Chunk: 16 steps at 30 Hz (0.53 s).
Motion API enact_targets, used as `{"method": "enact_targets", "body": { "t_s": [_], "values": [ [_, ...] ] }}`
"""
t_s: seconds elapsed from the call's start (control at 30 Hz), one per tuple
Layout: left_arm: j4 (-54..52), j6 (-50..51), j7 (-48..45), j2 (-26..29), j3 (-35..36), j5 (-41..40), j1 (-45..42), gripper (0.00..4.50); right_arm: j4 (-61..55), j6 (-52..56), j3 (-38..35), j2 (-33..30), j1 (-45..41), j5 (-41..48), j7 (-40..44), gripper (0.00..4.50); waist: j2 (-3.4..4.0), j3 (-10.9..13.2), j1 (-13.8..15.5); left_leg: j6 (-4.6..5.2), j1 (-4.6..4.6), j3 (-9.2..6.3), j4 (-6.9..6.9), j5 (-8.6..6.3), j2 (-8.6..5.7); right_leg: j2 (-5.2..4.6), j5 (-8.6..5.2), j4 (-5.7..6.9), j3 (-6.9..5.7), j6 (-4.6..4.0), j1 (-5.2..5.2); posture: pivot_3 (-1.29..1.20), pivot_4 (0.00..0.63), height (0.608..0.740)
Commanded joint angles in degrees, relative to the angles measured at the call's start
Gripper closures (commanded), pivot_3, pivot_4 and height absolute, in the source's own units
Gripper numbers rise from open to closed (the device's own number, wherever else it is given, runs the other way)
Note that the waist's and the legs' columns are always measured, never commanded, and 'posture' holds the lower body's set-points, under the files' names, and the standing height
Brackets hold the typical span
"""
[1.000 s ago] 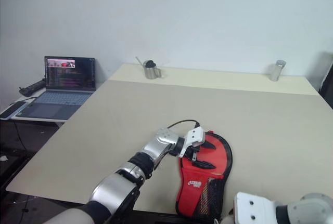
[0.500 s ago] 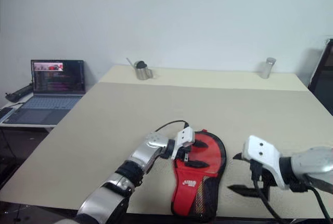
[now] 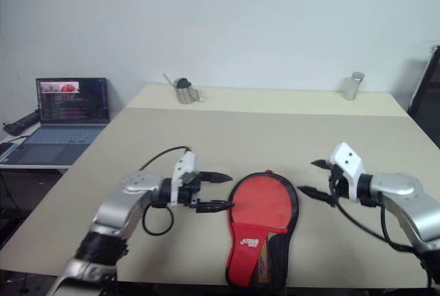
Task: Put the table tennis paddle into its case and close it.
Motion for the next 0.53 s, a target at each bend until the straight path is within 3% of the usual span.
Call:
{"method": "enact_targets", "body": {
  "t_s": [0.03, 0.23, 0.37, 0.53],
  "values": [
    [-7.64, 2.43, 6.34, 0.2, 3.9, -2.72, 3.02, 0.37, 8.58, -4.64, -0.57, 1.05, -5.04, -2.97, 4.78, 0.01, 0.0, 0.01, 0.23, 0.0, 0.0, -0.01, 0.0, 0.0, 0.0, 0.0, 0.0, 0.01, -0.01, 0.0, 0.0, 0.0, 0.15, 0.74],
    [-12.37, 3.0, 12.48, 0.61, 3.63, -2.16, 7.04, 0.37, 24.88, -10.3, -1.2, 2.89, -11.1, -7.79, 8.93, 0.01, 0.01, 0.01, 0.38, 0.0, -0.01, 0.07, -0.02, 0.0, 0.0, -0.02, 0.01, 0.02, 0.07, -0.02, -0.03, 0.0, 0.15, 0.74],
    [-9.96, -0.29, 11.72, 2.54, 4.46, -2.11, 9.8, 0.37, 23.64, -9.75, -1.68, 4.44, -10.25, -9.24, 7.81, 0.01, 0.06, 0.04, 0.21, 0.0, 0.01, 0.12, -0.04, 0.0, 0.01, -0.01, 0.02, 0.08, 0.12, -0.04, -0.08, 0.0, 0.15, 0.74],
    [-5.7, -4.31, 13.23, 1.15, 3.01, -0.88, 9.28, 0.37, 23.8, -7.97, -2.82, 1.94, -9.39, -10.39, 9.06, 0.01, 0.09, 0.05, 0.24, 0.0, 0.0, 0.19, -0.03, 0.0, 0.01, -0.03, 0.02, 0.12, 0.19, -0.05, -0.13, 0.0, 0.15, 0.74]
  ]
}}
